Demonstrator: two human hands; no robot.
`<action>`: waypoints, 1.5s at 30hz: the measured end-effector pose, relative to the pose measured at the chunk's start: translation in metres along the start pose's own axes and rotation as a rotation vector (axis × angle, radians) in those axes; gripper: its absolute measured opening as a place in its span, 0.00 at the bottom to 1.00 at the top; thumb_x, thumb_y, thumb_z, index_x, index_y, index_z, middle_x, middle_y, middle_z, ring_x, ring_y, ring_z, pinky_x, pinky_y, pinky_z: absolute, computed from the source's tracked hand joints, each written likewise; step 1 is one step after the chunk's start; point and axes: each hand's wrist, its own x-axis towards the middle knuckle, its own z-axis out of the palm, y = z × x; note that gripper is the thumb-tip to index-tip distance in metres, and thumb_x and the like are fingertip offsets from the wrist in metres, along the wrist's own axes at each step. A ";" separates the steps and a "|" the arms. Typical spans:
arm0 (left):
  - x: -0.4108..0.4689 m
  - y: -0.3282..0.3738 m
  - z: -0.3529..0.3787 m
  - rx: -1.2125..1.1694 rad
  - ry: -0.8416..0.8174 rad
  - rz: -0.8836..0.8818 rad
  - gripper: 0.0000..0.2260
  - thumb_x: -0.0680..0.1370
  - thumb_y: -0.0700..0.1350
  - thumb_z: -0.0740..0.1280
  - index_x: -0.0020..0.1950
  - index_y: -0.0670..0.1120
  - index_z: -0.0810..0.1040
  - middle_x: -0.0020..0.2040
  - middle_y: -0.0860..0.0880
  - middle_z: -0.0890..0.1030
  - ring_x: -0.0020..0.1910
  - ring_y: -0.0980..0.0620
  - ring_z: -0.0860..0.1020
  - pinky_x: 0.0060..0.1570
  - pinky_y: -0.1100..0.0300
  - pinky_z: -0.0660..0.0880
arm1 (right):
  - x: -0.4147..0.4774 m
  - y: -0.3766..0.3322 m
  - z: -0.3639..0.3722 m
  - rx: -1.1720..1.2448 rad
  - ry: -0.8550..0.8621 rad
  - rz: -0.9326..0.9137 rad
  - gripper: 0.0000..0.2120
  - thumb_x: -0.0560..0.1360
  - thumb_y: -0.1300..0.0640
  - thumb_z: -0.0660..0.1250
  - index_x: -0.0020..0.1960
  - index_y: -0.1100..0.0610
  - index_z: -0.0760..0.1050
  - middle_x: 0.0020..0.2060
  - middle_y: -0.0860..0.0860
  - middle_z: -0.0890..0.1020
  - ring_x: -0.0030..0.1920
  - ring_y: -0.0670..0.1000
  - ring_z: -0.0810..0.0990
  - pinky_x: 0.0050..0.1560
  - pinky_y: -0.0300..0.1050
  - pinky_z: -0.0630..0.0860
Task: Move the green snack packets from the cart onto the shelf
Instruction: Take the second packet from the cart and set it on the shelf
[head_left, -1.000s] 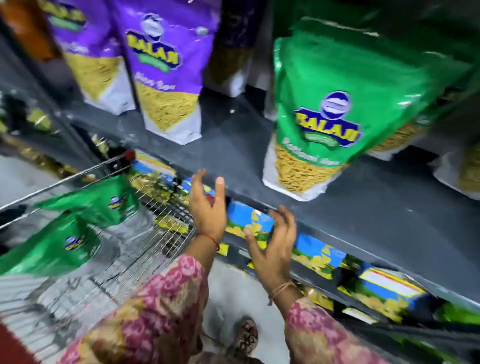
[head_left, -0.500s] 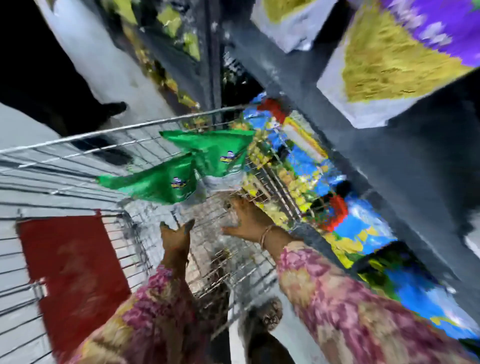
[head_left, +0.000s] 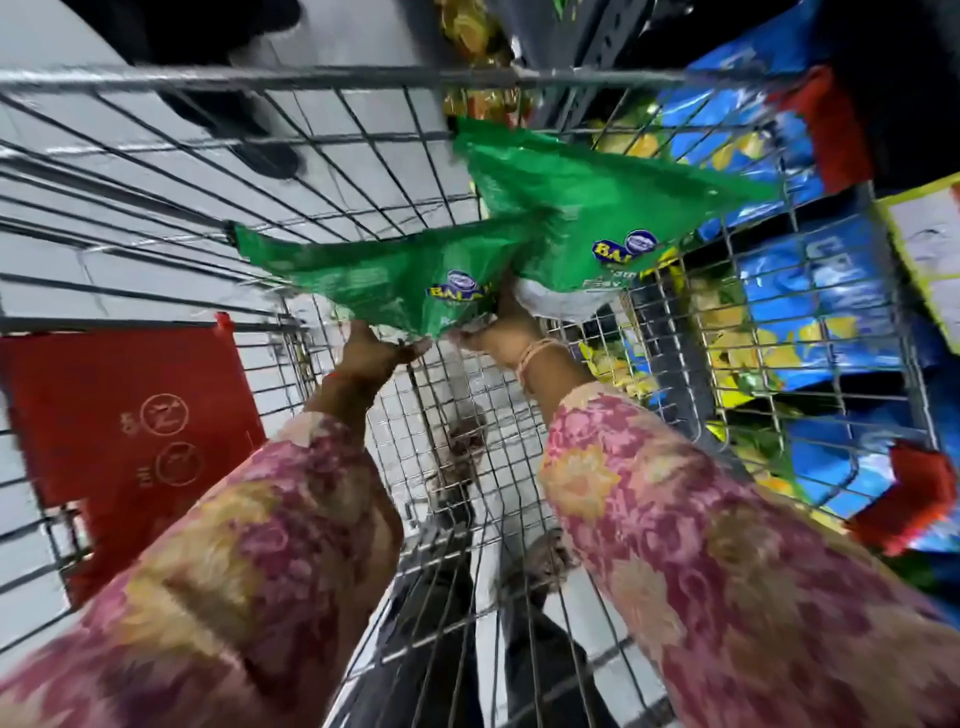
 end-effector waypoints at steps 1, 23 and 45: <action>-0.002 0.002 -0.001 0.003 -0.015 0.010 0.24 0.67 0.29 0.71 0.60 0.35 0.67 0.60 0.39 0.73 0.58 0.44 0.72 0.49 0.67 0.67 | -0.002 -0.001 0.001 0.013 0.024 -0.009 0.36 0.69 0.68 0.70 0.70 0.62 0.55 0.68 0.60 0.67 0.65 0.59 0.69 0.61 0.43 0.71; -0.243 0.080 0.030 -0.060 -0.026 0.632 0.31 0.60 0.50 0.74 0.59 0.42 0.69 0.56 0.42 0.79 0.52 0.49 0.78 0.54 0.56 0.74 | -0.270 0.033 -0.067 0.181 0.404 -0.462 0.27 0.66 0.50 0.73 0.60 0.56 0.67 0.51 0.53 0.78 0.52 0.54 0.77 0.59 0.58 0.75; -0.514 0.046 0.252 0.280 -0.805 1.071 0.38 0.46 0.67 0.74 0.53 0.66 0.65 0.49 0.57 0.79 0.50 0.56 0.79 0.47 0.65 0.75 | -0.564 0.305 -0.139 0.661 1.220 -0.695 0.22 0.61 0.71 0.74 0.48 0.53 0.72 0.46 0.52 0.81 0.43 0.42 0.80 0.44 0.35 0.77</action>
